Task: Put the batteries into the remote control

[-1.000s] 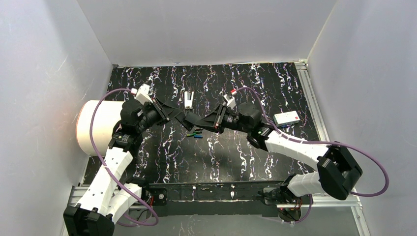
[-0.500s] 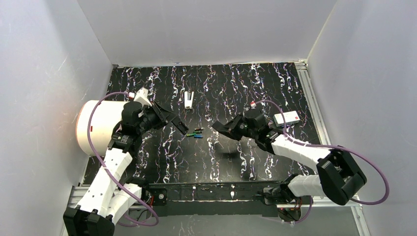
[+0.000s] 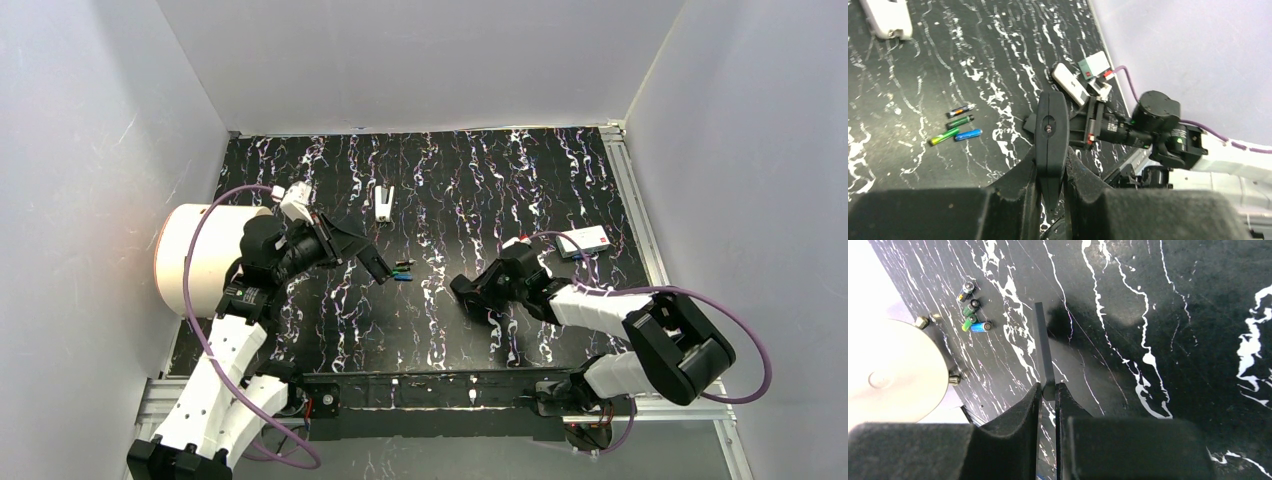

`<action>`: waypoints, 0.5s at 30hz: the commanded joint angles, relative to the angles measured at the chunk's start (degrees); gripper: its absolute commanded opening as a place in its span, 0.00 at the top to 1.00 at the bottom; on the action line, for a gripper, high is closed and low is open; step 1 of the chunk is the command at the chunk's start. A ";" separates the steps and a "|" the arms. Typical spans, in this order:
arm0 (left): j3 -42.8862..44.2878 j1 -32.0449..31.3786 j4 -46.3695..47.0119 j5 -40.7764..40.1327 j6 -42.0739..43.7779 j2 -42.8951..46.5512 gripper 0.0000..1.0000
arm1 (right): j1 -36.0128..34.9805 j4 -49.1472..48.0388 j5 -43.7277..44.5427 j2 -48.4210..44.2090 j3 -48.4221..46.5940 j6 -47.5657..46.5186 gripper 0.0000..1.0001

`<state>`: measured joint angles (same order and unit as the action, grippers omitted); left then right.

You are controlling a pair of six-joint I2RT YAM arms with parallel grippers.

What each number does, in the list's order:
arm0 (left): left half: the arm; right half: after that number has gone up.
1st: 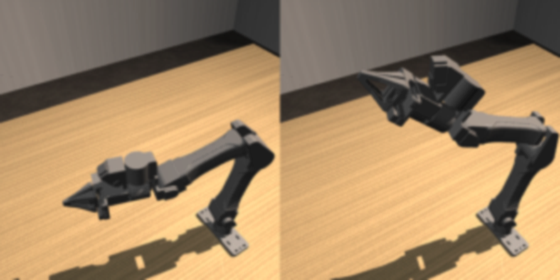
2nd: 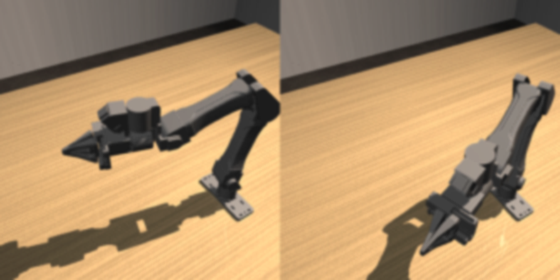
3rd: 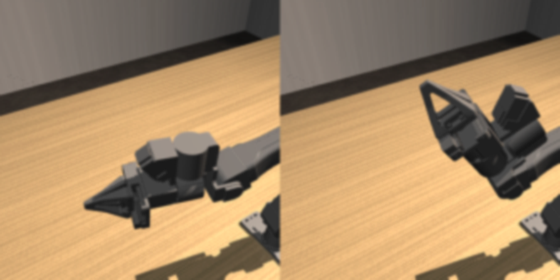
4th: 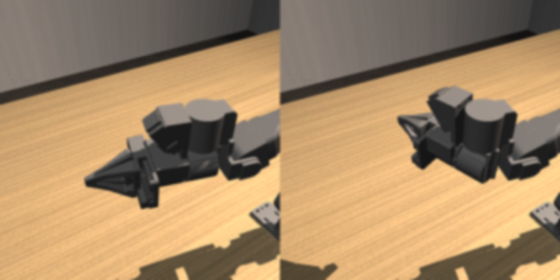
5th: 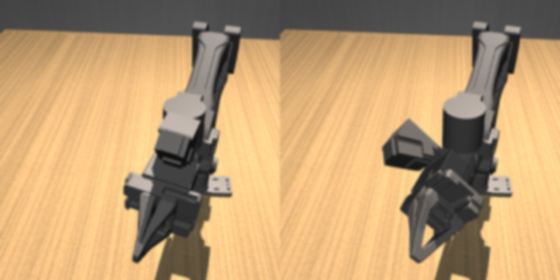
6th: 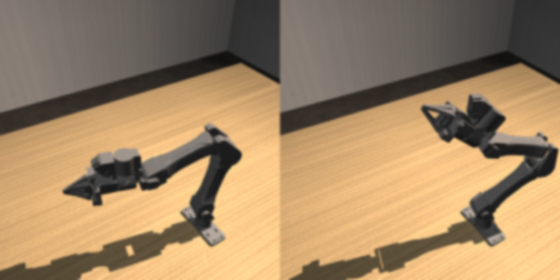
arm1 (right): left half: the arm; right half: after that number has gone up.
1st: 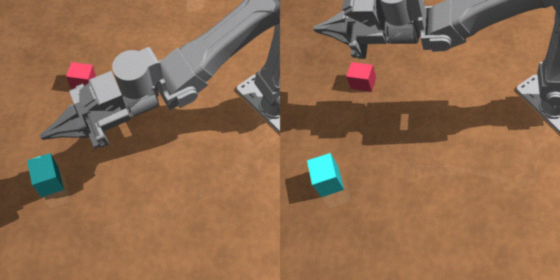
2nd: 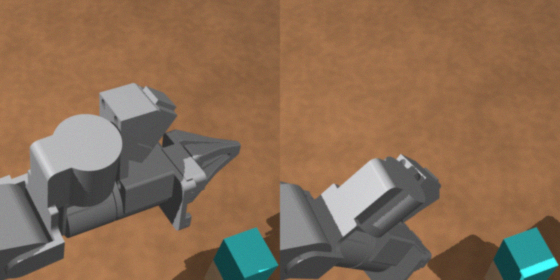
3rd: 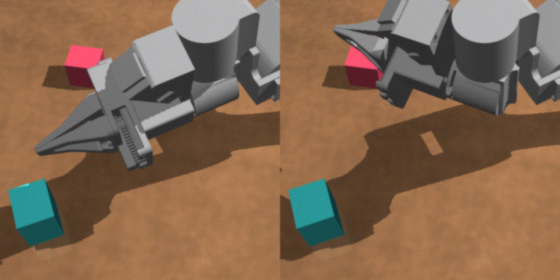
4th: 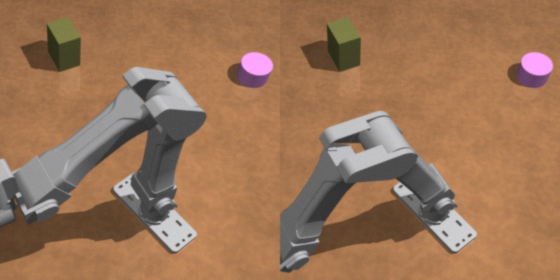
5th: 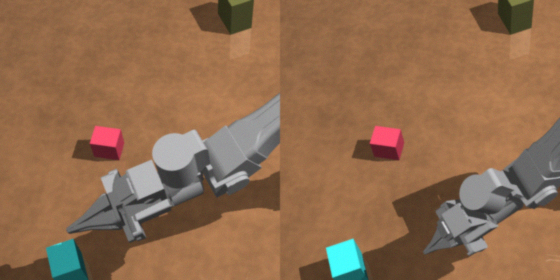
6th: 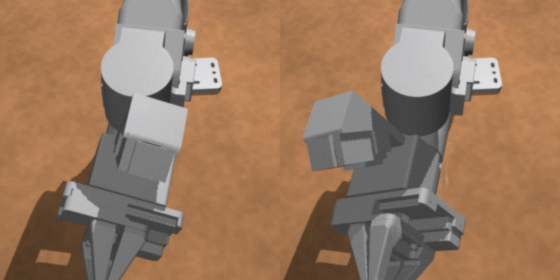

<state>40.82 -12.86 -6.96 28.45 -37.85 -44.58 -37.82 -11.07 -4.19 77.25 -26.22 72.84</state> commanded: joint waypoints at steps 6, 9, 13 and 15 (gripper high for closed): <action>0.05 0.03 10.31 15.84 3.69 0.59 1.00 | 0.37 0.92 1.91 -0.79 2.69 -0.15 0.86; 0.46 0.03 10.03 16.57 4.98 1.00 1.00 | 0.37 3.14 2.24 -1.79 2.75 -0.33 0.71; 0.80 0.03 9.31 15.59 5.41 1.50 1.00 | 0.34 6.26 2.14 -3.86 2.69 -0.41 0.47; 1.05 0.03 9.09 14.93 5.41 1.51 1.00 | 0.38 8.71 2.41 -5.88 2.30 -0.65 0.39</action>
<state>40.75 -12.86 1.21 42.06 -33.93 -44.18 -37.82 -8.29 -3.53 74.98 -23.99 73.25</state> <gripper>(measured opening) 0.130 0.547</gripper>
